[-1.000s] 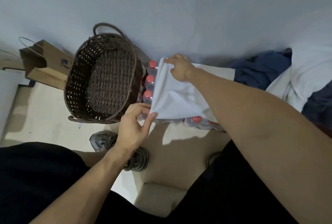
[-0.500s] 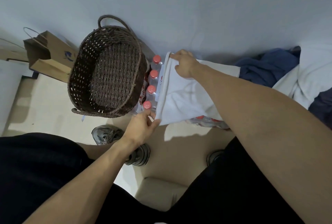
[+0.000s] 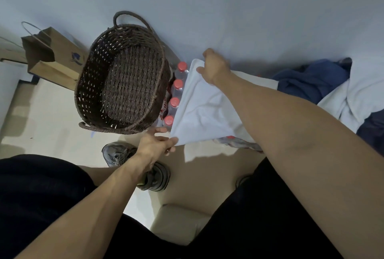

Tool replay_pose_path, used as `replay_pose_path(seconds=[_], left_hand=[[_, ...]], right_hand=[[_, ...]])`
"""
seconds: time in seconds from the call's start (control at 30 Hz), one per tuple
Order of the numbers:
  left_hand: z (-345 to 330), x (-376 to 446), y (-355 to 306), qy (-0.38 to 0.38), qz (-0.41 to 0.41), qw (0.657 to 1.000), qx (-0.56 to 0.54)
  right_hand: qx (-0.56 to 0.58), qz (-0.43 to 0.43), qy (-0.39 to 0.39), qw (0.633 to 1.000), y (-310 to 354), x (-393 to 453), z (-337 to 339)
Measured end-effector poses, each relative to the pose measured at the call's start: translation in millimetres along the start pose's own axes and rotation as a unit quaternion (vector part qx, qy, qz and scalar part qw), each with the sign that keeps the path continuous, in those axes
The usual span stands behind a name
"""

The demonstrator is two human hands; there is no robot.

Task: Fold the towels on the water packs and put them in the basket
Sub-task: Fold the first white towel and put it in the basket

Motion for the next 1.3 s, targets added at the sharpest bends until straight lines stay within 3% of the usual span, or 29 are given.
replay_pose_path(seconds=[0.13,0.23,0.33,0.4,0.53,0.63,0.7,0.77,0.83,0.87,0.97,1.03,1.17,1.3], left_hand=[[1,11,13,0.029,0.033,0.997,0.066],[2,13,14,0.017,0.022,0.991,0.132],[4,12,19,-0.023,0.015,0.981,0.19],[6,11,22,-0.04,0.032,0.991,0.126],[3,9,20,0.018,0.079,0.995,-0.061],[2,9,26,0.023,0.113,0.993,-0.021],[2,11,27,-0.003,0.119,0.993,0.024],[3,10,13,-0.08,0.079,0.98,0.162],[-4,1,-15,-0.163,-0.02,0.939,0.301],[-12,-8,-29,-0.182,-0.085,0.926,0.32],[-45,-35,-69,-0.173,-0.312,0.862,0.359],[-66,-41,-92,-0.149,-0.399,0.808,0.407],[-81,-18,-129,-0.104,-0.385,0.792,0.463],[-72,18,-141,-0.092,-0.288,0.786,0.54]], right_hand=[[-0.028,0.009,-0.003,1.0,7,5,1],[0.063,0.03,-0.051,0.996,12,3,-1],[0.157,0.014,-0.036,0.987,9,7,-1],[0.186,-0.001,-0.013,0.982,6,13,1],[0.188,0.007,-0.015,0.982,6,16,1],[0.216,-0.009,-0.054,0.975,6,11,-6],[0.183,0.025,-0.089,0.979,6,1,-3],[0.129,0.084,-0.118,0.981,5,-15,6],[0.097,0.108,-0.134,0.98,-1,-33,16],[0.095,0.112,-0.144,0.979,-7,-43,21],[0.129,0.099,-0.152,0.975,-29,-80,32],[0.128,0.066,-0.129,0.981,-46,-107,34],[0.065,-0.07,-0.061,0.994,-80,-154,35],[0.096,-0.139,0.052,0.984,-97,-191,23]])
Point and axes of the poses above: each hand's wrist, its own x-axis towards the middle knuckle, its own z-axis out of the back of the hand, y = z × x, the point moved 6 cm from there along x, towards the middle knuckle, and after that the axes turned 10 degrees about z, right-handed, at the moved point
